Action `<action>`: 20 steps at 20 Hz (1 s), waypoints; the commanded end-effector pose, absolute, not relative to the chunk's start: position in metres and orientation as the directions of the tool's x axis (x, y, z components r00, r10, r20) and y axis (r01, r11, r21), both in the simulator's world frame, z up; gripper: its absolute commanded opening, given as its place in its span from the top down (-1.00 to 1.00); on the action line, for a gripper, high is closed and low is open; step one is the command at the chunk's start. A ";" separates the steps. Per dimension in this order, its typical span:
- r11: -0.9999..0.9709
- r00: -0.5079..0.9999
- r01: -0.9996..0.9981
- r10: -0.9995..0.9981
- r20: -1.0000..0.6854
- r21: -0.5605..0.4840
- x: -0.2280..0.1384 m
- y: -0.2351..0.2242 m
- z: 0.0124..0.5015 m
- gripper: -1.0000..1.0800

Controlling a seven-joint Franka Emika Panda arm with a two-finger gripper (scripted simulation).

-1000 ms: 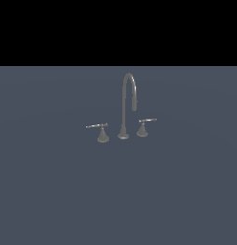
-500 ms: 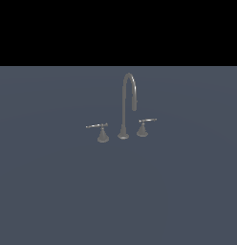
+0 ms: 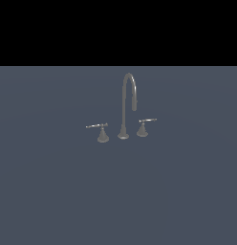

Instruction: Turn on the faucet by rotating a designated handle.

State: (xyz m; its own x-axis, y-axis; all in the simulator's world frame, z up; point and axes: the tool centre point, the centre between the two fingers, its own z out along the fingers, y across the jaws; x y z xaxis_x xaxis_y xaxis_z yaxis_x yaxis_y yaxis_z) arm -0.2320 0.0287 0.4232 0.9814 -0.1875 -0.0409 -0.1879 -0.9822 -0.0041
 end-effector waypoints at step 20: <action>-0.812 0.812 -0.583 -0.583 -0.031 -0.003 -0.142 0.104 0.285 1.00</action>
